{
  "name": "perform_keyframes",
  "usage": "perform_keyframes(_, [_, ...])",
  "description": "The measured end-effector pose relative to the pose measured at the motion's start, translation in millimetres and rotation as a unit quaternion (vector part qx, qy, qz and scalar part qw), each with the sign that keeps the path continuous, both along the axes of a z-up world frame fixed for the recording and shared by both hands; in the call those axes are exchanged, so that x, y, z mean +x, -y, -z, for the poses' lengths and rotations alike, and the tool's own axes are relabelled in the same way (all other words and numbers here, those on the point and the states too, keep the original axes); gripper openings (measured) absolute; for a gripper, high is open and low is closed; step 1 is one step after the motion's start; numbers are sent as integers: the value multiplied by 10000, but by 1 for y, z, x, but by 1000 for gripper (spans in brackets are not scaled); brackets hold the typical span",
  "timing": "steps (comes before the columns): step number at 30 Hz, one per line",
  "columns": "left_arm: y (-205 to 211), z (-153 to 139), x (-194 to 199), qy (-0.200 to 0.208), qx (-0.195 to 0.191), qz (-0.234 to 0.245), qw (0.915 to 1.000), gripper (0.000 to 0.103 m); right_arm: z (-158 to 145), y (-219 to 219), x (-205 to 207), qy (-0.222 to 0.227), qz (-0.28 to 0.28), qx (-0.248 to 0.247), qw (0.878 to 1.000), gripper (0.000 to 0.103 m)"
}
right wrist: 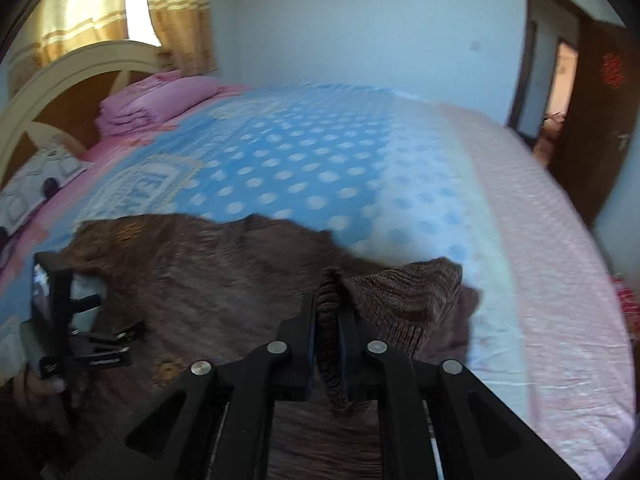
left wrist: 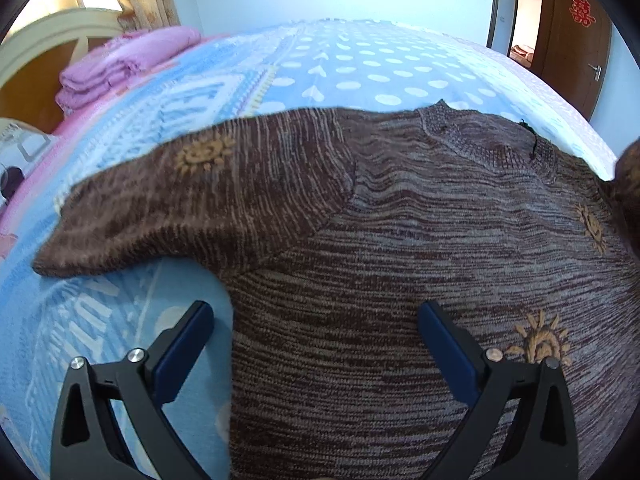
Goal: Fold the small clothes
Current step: 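Carry the sleeve across the sweater body with the right tool and release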
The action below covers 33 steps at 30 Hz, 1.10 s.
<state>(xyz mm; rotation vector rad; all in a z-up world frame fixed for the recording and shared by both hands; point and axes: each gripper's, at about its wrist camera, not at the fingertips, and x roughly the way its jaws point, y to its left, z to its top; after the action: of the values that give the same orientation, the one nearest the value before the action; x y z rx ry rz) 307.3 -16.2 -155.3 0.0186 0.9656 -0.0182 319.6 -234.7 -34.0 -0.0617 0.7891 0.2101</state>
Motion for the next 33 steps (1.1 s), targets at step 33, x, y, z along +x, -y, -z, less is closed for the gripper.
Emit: perform_keyframes(33, [193,-19,21,-152,-530,1227,9909,74,111,64,-151,-287,-233,683,9970,56])
